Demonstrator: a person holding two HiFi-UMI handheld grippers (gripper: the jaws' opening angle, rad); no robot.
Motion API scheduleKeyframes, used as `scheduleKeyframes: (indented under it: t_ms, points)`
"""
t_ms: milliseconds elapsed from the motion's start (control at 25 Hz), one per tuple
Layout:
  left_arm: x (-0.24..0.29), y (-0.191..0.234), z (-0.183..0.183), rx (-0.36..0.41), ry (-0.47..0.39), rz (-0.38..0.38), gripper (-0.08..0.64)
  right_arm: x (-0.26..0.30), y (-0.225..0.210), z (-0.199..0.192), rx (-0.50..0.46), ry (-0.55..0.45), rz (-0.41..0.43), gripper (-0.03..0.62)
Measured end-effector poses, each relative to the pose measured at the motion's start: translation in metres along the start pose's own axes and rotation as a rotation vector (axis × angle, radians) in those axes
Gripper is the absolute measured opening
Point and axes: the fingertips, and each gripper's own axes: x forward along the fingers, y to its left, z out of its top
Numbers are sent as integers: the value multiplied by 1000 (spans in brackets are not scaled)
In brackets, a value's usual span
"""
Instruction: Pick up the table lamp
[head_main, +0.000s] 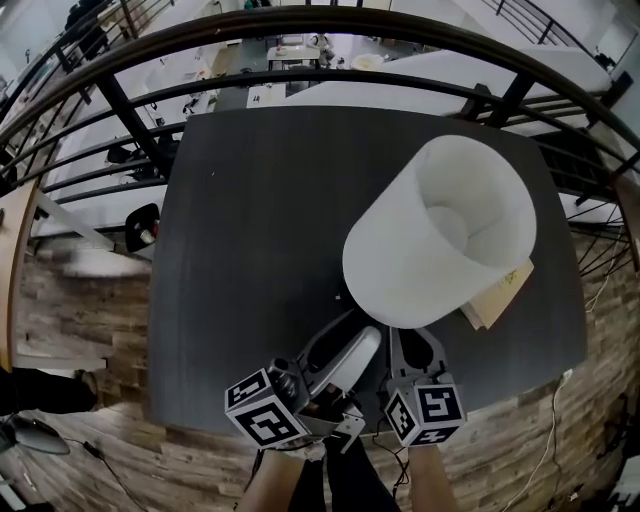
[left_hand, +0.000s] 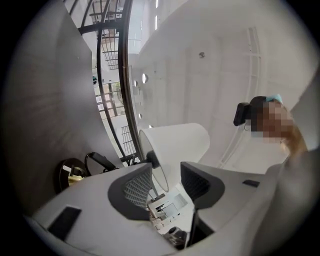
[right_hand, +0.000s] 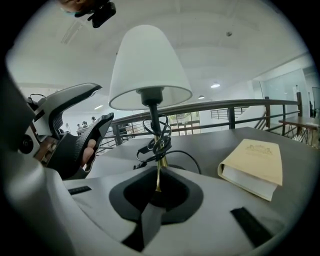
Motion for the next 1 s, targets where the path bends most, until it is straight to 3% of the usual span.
scheduleKeyframes:
  t_ms: [400, 600, 1000]
  points:
    - [20, -6, 2, -79, -36, -99, 179, 9, 9, -9, 12, 18, 28, 37]
    - [24, -4, 1, -89, -29, -93, 171, 8, 10, -9, 22, 15, 27, 37]
    - [26, 0, 9, -185, -46, -84, 146, 7, -3, 2, 35, -10, 3, 37]
